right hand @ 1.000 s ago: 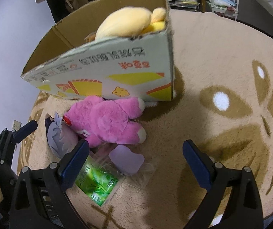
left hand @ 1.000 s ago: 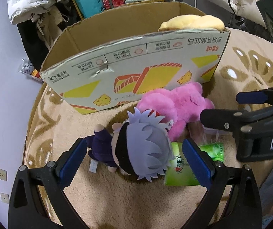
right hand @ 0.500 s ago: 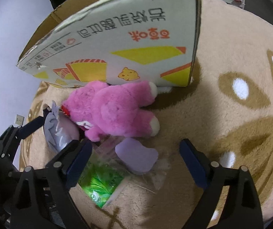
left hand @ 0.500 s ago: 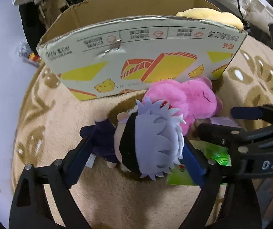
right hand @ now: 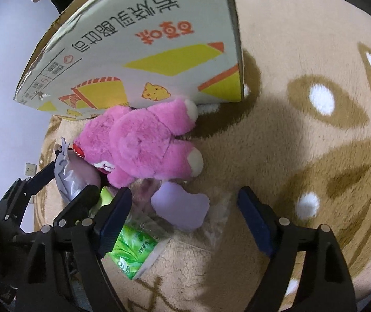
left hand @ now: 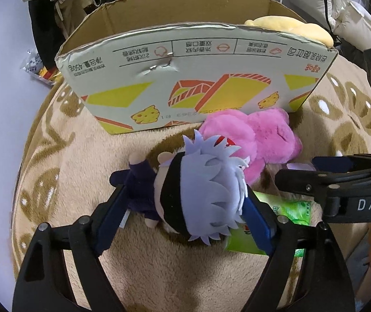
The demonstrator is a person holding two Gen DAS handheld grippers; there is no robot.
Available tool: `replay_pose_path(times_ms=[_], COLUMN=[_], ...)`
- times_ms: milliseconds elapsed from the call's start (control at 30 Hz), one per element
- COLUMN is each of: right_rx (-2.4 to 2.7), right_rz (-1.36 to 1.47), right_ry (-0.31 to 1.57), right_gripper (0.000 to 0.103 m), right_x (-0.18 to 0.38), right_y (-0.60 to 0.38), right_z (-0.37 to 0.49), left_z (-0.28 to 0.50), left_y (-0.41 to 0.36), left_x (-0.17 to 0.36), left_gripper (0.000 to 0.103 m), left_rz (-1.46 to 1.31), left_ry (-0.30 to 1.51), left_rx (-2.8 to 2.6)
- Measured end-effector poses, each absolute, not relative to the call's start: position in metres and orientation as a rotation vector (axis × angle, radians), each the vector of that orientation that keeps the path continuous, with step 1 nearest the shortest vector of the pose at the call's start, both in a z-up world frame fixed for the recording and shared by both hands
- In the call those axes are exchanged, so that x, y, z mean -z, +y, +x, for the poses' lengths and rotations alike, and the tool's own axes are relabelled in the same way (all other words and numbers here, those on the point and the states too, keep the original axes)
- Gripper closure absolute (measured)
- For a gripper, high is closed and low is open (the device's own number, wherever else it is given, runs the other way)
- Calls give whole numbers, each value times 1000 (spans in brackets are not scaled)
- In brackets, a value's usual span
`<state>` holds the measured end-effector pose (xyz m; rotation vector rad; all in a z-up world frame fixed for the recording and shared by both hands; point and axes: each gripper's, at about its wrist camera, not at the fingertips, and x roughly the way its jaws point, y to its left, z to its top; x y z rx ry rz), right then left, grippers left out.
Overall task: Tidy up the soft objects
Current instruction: 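Grasp the white-haired doll with the left tool while the right grasps the clear lavender bag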
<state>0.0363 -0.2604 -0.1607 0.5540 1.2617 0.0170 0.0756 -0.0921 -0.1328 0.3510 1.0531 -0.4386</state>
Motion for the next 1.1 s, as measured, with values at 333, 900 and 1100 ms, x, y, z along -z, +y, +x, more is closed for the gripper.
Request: replay_pose_path(times_ms=[333,900,1100], right_rx=[19,44,18], right_rz=[532,491,525], right_ry=[1274,1248,1206], right_gripper=[28,63,67], right_x=[162,150,135], right_y=[-248,-256,-267], right_z=[42,30,17], left_z=[74,71,69], left_y=[-91,-78,-73], left_x=[131,115,105], left_gripper=[31,50,50], left_rz=[332,227,193], left_ry=[1052,1037,1012], left_rx=[451,440,440])
